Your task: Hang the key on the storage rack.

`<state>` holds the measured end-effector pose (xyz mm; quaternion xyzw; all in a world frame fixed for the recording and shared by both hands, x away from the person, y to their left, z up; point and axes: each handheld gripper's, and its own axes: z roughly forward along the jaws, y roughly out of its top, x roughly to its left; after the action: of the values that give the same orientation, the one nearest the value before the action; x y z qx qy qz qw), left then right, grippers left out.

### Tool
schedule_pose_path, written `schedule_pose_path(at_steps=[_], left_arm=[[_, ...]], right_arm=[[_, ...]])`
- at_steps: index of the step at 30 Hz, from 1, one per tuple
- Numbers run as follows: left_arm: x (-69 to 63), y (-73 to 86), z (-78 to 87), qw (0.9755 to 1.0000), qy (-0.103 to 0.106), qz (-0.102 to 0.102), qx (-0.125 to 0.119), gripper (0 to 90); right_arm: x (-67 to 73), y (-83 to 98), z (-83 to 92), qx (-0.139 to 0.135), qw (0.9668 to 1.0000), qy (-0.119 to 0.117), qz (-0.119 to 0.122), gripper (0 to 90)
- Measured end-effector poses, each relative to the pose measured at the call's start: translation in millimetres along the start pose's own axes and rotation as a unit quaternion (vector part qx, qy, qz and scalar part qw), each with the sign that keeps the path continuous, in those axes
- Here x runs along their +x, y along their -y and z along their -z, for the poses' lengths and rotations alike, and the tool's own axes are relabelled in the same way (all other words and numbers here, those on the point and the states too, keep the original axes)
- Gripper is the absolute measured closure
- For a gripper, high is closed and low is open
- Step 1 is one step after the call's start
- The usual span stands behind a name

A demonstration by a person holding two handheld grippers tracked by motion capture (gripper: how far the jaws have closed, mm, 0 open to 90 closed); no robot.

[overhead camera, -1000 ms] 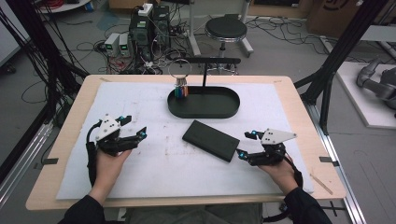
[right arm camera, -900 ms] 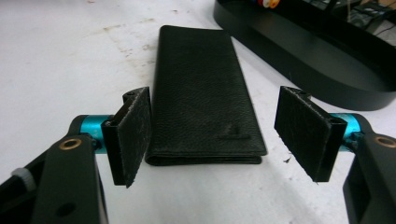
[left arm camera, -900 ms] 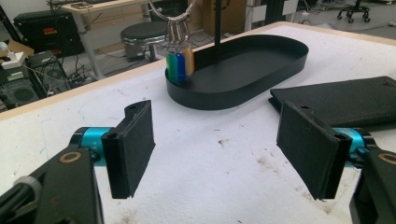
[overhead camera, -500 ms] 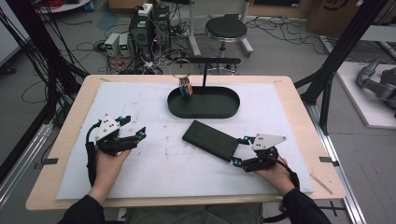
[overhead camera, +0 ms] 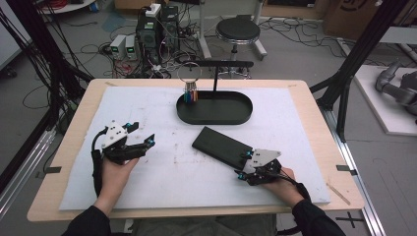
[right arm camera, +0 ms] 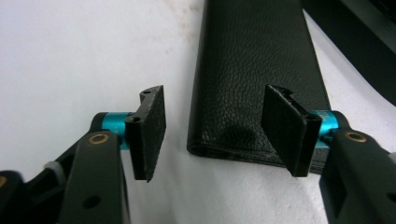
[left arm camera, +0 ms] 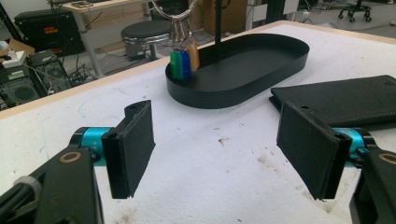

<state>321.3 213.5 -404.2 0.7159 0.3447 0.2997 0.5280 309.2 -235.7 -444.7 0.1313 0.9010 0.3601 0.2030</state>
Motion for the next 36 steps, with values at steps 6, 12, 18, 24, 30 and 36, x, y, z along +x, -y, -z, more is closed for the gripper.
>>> schedule_pose_path(at_steps=[6,12,18,24,30,36], left_arm=[[-1.0,0.5,-1.3,1.0000,0.003,-0.001,0.002,27.4],[-2.0,0.9,-2.3,1.0000,0.005,0.001,0.003,27.4],[-3.8,1.1,-3.5,0.9999,0.009,0.001,0.004,27.4],[-5.1,1.0,-3.7,0.9999,0.011,0.000,0.004,27.4],[-6.0,0.9,-4.5,0.9999,0.015,-0.001,0.003,27.4],[-13.5,-1.8,-9.1,0.9994,0.033,-0.012,-0.001,27.4]], right_arm=[[4.1,0.7,-1.7,0.007,0.9986,0.034,0.040,52.6],[6.0,0.9,-1.6,0.008,0.9977,0.040,0.054,61.5],[8.3,-1.3,3.4,0.001,0.9969,0.041,0.068,79.7],[4.1,-3.9,12.6,-0.024,0.9980,0.035,0.046,82.2],[-3.9,-6.6,27.5,-0.069,0.9970,0.027,0.023,83.1],[-10.2,-9.2,40.3,-0.116,0.9932,0.001,-0.004,83.2]])
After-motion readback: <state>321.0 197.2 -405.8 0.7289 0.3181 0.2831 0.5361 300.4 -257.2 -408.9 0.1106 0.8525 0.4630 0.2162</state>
